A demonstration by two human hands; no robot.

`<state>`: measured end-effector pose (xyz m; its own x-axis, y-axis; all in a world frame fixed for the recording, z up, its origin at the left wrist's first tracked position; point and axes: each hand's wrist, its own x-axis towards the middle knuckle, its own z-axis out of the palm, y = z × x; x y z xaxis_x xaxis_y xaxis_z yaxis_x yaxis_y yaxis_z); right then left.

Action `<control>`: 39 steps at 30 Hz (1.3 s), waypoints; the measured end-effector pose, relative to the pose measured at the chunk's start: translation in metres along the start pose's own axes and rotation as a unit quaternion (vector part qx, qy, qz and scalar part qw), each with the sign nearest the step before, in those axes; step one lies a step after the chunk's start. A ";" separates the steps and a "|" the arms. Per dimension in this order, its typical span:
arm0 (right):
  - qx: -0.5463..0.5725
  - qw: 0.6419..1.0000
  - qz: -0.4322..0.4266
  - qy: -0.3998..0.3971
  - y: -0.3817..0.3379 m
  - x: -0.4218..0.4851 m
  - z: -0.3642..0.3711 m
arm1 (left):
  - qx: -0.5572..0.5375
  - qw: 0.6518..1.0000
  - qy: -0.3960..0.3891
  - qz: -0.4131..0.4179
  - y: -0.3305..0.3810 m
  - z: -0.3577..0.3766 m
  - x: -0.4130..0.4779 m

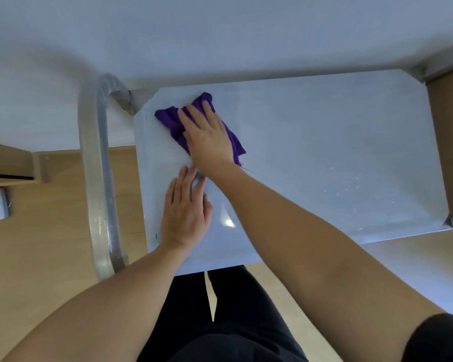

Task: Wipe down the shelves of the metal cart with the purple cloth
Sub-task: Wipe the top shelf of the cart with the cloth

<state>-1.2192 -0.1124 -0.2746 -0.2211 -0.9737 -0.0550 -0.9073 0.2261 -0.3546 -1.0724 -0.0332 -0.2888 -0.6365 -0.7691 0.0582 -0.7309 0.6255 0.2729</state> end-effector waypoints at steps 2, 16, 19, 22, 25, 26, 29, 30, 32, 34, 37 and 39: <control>0.005 0.999 -0.015 0.028 0.029 0.004 -0.008 | 0.001 1.000 0.003 0.000 0.001 -0.001 0.001; -0.026 0.998 0.045 -0.026 -0.007 0.010 0.001 | 0.003 1.000 -0.006 -0.002 0.002 0.001 0.001; 0.000 0.999 -0.023 -0.038 0.001 0.010 -0.007 | -0.007 1.000 -0.003 -0.007 0.003 0.000 0.002; -0.001 0.990 0.140 0.033 0.056 0.016 -0.021 | -0.007 1.000 0.002 0.002 0.004 0.001 0.003; 0.017 0.952 0.302 0.055 0.083 0.016 -0.034 | -0.004 1.000 -0.001 0.004 0.003 0.001 0.003; 0.010 0.945 0.321 0.056 0.077 0.017 -0.035 | -0.004 1.000 0.002 0.003 0.003 0.001 0.003; -0.038 0.972 0.228 0.032 0.034 0.024 -0.013 | -0.005 1.000 0.009 0.001 0.003 0.003 0.004; -0.044 0.986 0.158 0.005 0.014 0.026 -0.004 | -0.005 1.000 0.010 0.002 0.003 0.003 0.004; -0.029 0.998 0.024 -0.055 -0.021 0.024 0.008 | 0.004 1.000 0.008 0.006 0.002 0.002 0.003; -0.007 0.997 -0.027 -0.074 -0.032 0.019 0.009 | 0.011 1.000 0.001 0.008 0.002 0.002 0.003; 0.019 0.999 0.028 -0.012 0.002 0.015 -0.002 | -0.008 1.000 0.007 0.003 0.003 0.001 0.004; 0.018 0.991 0.124 0.046 0.050 0.011 -0.015 | -0.015 1.000 0.007 0.004 0.003 0.001 0.005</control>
<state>-1.2724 -0.1113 -0.2792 -0.4685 -0.8814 -0.0602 -0.8081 0.4551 -0.3739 -1.0783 -0.0348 -0.2888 -0.6393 -0.7654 0.0733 -0.7176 0.6281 0.3008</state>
